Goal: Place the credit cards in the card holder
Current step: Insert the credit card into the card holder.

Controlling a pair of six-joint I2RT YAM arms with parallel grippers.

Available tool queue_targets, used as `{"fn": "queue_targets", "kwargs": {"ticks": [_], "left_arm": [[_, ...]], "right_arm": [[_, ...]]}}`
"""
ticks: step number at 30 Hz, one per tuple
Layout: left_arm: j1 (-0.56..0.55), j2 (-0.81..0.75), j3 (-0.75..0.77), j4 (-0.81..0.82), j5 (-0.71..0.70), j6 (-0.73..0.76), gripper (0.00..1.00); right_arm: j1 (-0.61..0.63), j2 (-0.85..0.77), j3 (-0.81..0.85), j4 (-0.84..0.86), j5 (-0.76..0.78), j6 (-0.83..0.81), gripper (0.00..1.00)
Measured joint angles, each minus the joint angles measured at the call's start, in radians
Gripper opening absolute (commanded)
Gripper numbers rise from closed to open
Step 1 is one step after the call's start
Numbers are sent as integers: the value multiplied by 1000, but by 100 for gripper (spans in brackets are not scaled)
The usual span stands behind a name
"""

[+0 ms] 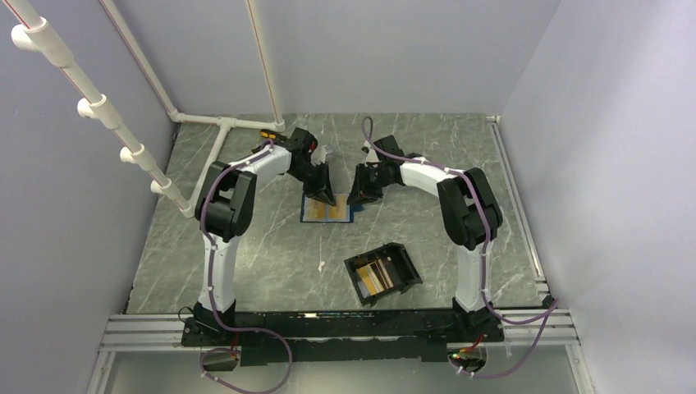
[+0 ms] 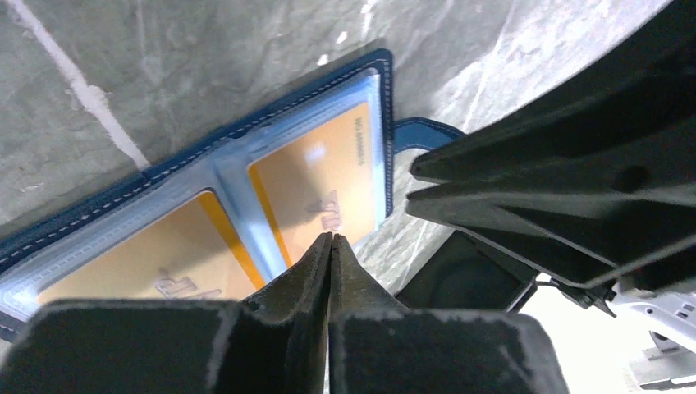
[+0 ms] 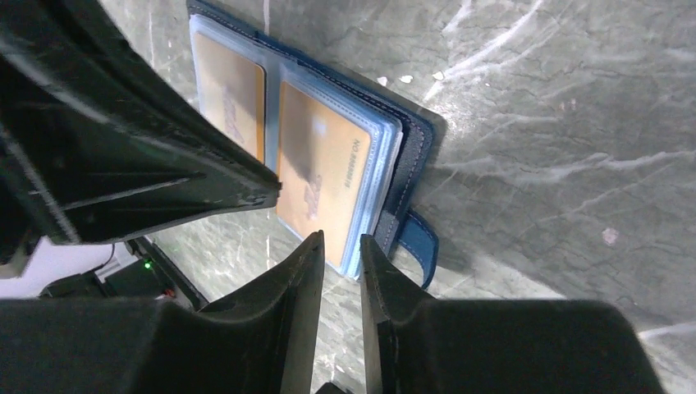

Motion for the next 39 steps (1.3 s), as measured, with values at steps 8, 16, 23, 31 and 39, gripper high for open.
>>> {"fn": "queue_targets", "kwargs": {"ticks": [8,16,23,31,39], "left_arm": [[10,7,-55,12,-37,0,4],[16,7,-82,36,-39,-2,4],[20,7,-90,47,-31,-4,4],[21,7,-92,50,-29,-4,3],[21,7,-93,51,-27,-4,3]], "right_arm": [[0,0,-2,27,-32,14,28],[2,2,-2,43,-55,22,29],[5,29,-2,50,-56,22,30],[12,51,-2,50,-60,22,28],[23,50,-2,48,-52,21,30]]}}
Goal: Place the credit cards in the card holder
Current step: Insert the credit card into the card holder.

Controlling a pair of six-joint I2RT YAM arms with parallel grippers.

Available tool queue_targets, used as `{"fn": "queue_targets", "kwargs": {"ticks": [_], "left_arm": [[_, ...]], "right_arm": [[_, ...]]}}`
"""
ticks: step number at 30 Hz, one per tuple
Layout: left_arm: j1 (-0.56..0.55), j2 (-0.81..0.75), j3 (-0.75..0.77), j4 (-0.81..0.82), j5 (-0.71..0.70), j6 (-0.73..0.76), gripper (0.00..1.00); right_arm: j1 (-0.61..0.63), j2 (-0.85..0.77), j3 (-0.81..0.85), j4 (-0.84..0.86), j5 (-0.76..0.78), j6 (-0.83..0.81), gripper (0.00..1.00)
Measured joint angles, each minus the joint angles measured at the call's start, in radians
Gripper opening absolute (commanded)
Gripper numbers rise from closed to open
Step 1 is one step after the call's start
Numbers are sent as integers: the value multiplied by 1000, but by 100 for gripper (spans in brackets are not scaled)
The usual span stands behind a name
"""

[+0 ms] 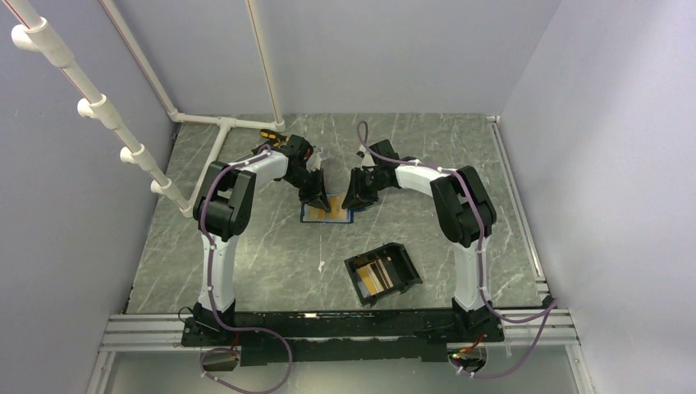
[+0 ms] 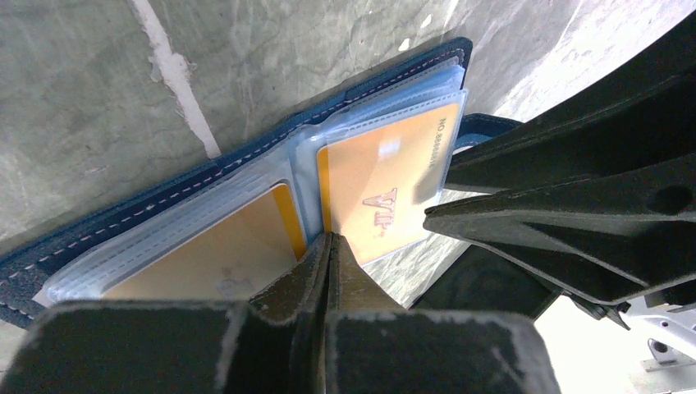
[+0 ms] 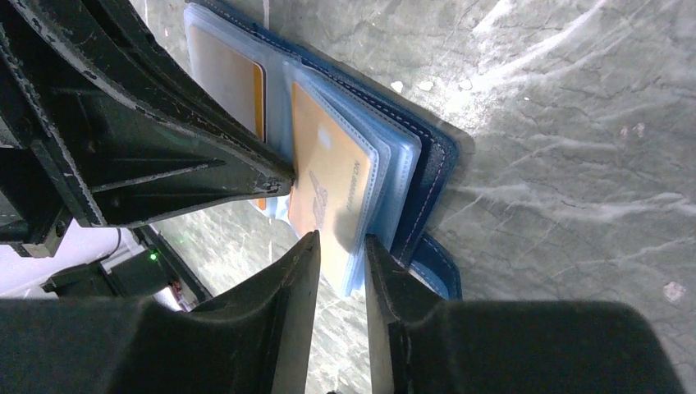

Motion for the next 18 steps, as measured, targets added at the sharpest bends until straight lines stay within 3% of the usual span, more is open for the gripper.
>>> {"fn": "queue_targets", "kwargs": {"ticks": [18], "left_arm": [[0,0,0,0,4,0,3]], "right_arm": [[13,-39,-1,-44,47,-15,34]]}}
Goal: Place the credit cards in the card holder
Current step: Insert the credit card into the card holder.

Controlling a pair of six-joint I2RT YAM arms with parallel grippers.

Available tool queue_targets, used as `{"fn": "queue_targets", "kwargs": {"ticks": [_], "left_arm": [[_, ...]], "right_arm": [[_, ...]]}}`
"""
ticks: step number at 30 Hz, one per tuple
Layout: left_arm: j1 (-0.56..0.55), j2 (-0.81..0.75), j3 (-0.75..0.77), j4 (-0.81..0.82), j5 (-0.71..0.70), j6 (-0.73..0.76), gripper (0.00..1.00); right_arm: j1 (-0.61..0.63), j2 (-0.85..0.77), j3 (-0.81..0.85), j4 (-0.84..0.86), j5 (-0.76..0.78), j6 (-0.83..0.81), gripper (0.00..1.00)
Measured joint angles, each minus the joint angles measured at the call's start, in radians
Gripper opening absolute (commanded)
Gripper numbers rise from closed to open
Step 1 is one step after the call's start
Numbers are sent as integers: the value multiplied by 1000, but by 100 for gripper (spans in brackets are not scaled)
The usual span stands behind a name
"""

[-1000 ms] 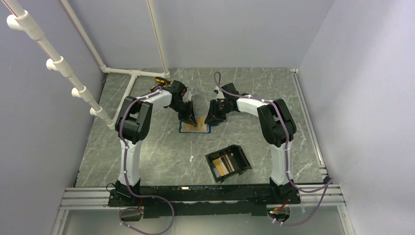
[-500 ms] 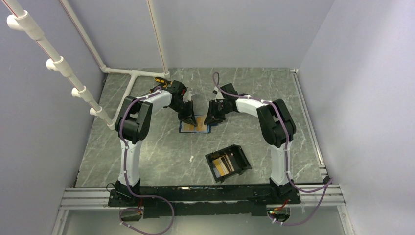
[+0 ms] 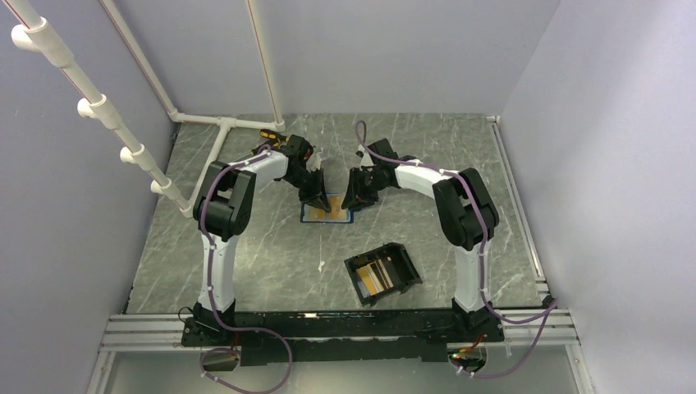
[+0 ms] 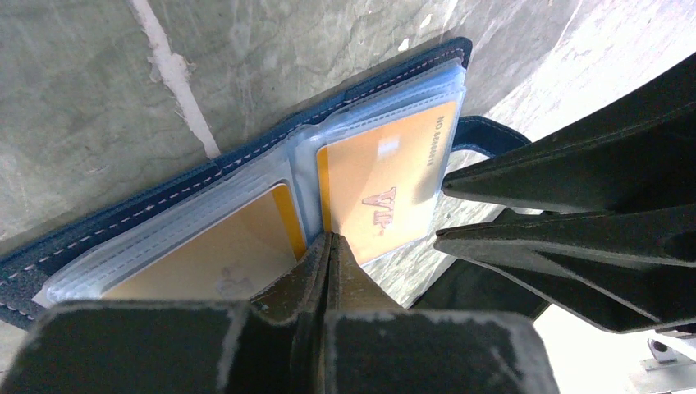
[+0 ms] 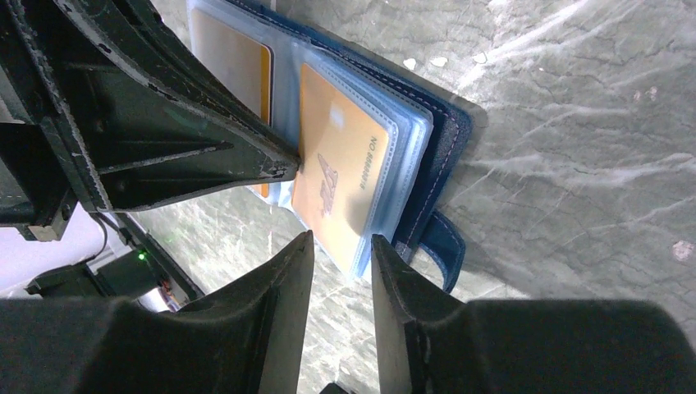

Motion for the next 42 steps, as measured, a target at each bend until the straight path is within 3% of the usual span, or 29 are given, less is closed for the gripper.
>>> {"fn": "queue_targets", "kwargs": {"ticks": [17,29,37,42], "left_arm": [[0,0,0,0,3,0,3],[1,0,-3,4,6,1,3],[3,0,-5,8,14,0,3],[3,0,-6,8,15,0,2]], "right_arm": [[1,0,-3,3,-7,1,28],[3,5,-3,32,-51,28,30],[5,7,-42,141,-137,108,31],[6,7,-48,129,-99,101,31]]}}
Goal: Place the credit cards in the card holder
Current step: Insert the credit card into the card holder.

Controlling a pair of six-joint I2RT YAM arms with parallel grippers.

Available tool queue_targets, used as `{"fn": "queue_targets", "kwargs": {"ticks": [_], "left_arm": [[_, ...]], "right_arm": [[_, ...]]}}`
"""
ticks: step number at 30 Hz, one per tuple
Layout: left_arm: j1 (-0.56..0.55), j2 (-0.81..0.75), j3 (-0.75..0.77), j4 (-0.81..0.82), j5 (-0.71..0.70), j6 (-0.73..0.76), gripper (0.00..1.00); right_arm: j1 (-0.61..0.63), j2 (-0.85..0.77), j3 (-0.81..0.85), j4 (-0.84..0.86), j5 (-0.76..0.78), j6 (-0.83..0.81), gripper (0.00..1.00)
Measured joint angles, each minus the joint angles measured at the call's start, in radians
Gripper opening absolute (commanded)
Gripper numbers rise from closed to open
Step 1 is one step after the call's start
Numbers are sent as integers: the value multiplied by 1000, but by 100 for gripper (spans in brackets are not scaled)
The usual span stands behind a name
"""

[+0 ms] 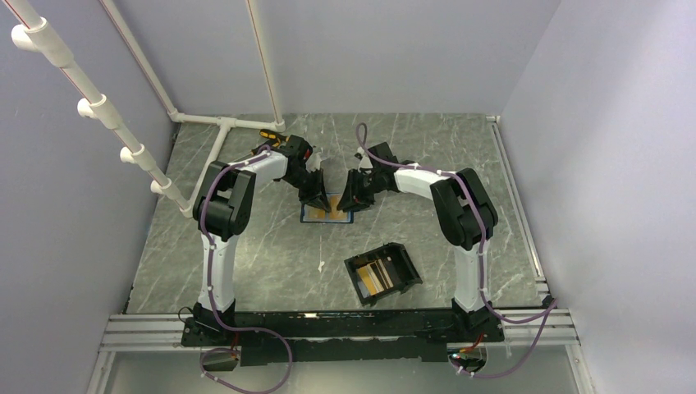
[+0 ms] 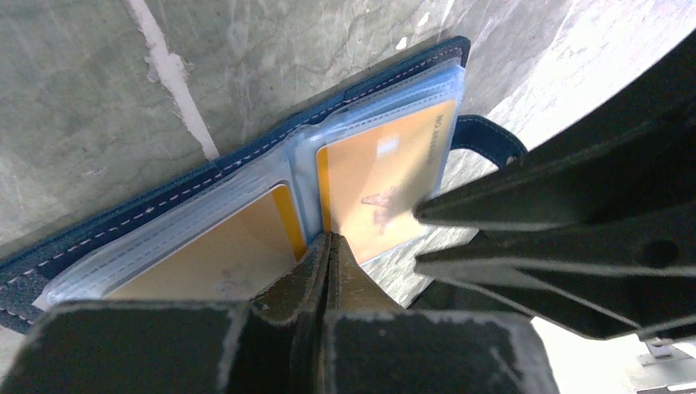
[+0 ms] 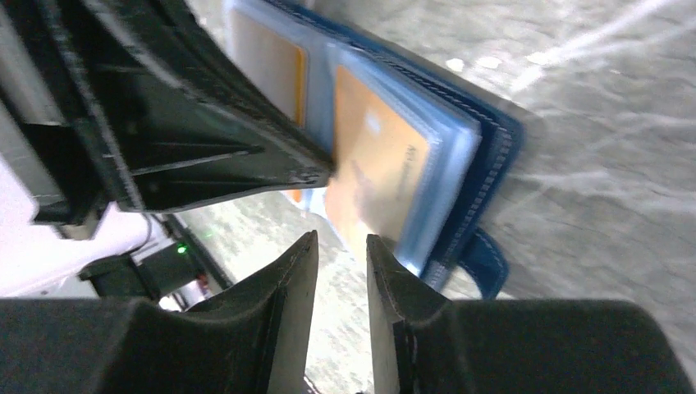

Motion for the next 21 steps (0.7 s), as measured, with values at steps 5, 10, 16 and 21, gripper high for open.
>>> {"fn": "queue_targets", "kwargs": {"ticks": [5,10,16,21], "left_arm": [[0,0,-1,1,4,0,2],[1,0,-1,0,5,0,2],[1,0,-1,0,5,0,2],[1,0,-1,0,5,0,2]], "right_arm": [[-2,-7,-5,-48,61,-31,35],[-2,-28,-24,-62,79,-47,35],[-2,-28,-28,-62,80,-51,33],[-2,-28,-28,-61,79,-51,33]]}}
